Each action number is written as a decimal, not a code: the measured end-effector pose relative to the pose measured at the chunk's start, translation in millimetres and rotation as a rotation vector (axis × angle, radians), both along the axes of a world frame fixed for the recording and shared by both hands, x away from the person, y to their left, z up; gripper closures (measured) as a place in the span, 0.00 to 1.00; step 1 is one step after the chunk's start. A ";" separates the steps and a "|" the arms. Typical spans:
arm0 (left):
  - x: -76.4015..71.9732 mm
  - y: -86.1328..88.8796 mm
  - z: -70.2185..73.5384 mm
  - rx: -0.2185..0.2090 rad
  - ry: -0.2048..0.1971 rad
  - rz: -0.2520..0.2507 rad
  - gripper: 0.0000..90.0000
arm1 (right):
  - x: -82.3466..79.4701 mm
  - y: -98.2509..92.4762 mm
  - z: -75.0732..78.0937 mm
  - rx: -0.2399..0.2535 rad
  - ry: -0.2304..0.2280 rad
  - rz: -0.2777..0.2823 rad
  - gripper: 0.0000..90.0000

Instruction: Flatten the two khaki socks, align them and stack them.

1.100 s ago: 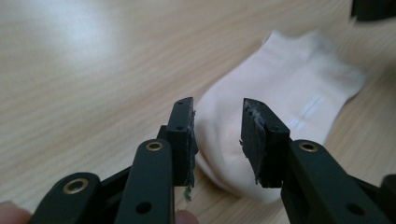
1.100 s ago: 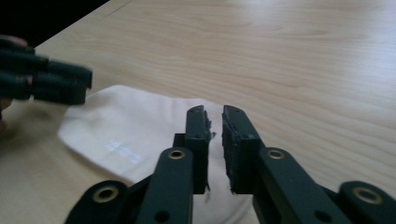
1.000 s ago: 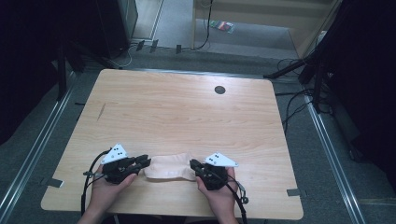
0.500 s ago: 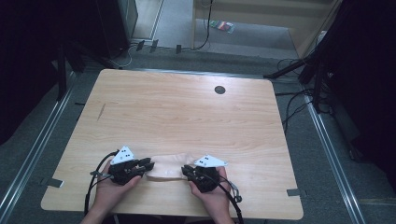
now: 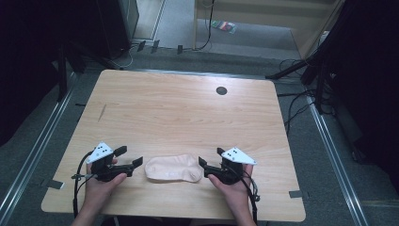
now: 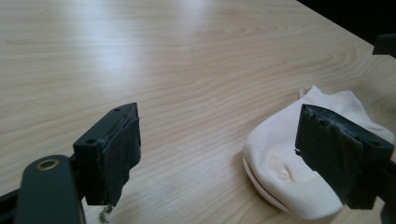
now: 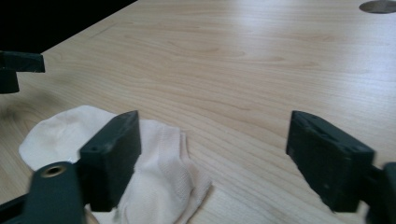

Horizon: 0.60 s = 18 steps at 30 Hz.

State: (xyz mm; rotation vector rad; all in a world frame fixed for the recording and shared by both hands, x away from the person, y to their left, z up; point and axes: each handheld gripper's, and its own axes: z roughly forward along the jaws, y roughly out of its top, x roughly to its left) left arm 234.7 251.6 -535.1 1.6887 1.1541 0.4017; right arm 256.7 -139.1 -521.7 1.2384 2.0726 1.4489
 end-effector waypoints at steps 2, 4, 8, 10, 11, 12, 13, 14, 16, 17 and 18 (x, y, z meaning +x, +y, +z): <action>-0.2 3.8 0.3 -0.007 -0.001 0.006 0.16 | 1.4 -4.1 2.7 0.008 0.003 0.007 0.16; -0.2 6.6 -0.2 0.003 -0.001 0.012 0.15 | 2.5 -8.6 3.6 0.015 0.007 0.014 0.15; 0.5 14.5 -0.2 -0.021 0.009 0.019 0.12 | 6.3 -16.8 2.5 -0.001 0.019 -0.020 0.15; 0.7 18.3 0.0 -0.017 0.001 0.028 0.12 | 6.9 -20.3 2.5 -0.014 0.014 -0.031 0.15; 0.8 20.4 0.1 -0.020 0.004 0.029 0.12 | 7.0 -22.0 2.7 -0.015 0.012 -0.040 0.15; 0.9 22.4 0.2 -0.020 0.005 0.035 0.12 | 7.3 -24.1 3.0 -0.019 0.015 -0.047 0.15; 1.1 24.5 0.1 -0.019 0.007 0.040 0.12 | 7.9 -26.1 3.1 -0.017 0.018 -0.054 0.15; 1.3 26.7 -0.1 -0.020 0.008 0.047 0.12 | 8.4 -28.3 3.1 -0.016 0.017 -0.058 0.15; 1.3 31.2 -0.1 -0.024 0.008 0.058 0.12 | 9.1 -32.7 3.4 -0.015 0.018 -0.069 0.15; 1.3 33.6 -0.1 -0.023 0.008 0.064 0.12 | 9.5 -35.0 3.8 -0.014 0.016 -0.075 0.15; 1.3 35.7 -0.2 -0.024 0.009 0.071 0.12 | 9.6 -37.2 4.3 -0.015 0.017 -0.082 0.15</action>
